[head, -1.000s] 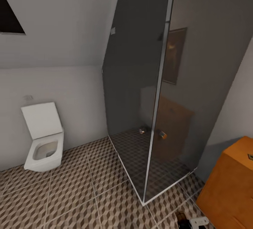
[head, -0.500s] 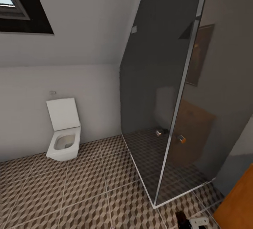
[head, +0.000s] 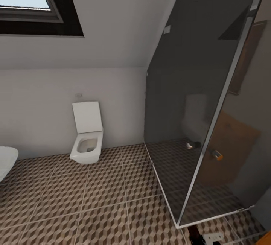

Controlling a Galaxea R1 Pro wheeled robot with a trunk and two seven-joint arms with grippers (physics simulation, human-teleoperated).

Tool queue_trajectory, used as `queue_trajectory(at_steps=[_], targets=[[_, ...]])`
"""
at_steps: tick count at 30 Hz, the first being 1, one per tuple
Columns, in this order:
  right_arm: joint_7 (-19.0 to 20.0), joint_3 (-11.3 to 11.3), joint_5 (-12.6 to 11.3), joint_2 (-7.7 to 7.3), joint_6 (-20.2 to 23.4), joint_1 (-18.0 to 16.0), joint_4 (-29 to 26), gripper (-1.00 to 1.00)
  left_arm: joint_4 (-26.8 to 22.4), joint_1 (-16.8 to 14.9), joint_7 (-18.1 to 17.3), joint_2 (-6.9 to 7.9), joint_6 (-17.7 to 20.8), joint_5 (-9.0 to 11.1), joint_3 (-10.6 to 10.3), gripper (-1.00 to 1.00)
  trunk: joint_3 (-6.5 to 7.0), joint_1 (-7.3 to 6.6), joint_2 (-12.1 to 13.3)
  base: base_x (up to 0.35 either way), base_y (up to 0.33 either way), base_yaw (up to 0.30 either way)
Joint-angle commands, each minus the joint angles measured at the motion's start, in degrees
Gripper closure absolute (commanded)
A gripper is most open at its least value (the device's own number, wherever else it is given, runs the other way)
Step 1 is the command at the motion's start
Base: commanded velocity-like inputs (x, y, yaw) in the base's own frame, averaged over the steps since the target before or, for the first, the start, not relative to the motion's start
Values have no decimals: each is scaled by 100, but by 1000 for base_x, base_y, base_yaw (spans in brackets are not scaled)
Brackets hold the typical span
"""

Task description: Take the four mousetraps from the cabinet in the bathroom and place them on the bathroom floor. Make sure all four end up on the same floor surface, and ensure that at least two of them are either under or directly next to the same bathroom sink.

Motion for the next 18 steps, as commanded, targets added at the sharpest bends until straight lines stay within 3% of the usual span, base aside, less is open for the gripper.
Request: queue_trajectory(at_steps=[1, 18], targets=[[3, 50, -43, 2, -31, -8, 18, 100, 17, -6, -42, -8, -8, 59, -32, 100, -13, 2, -9, 0, 0, 300], [3, 50, -43, 2, -37, -6, 18, 100, 19, -6, -60, -29, -12, 65, -31, 100, -62, 2, -9, 0, 0, 300]])
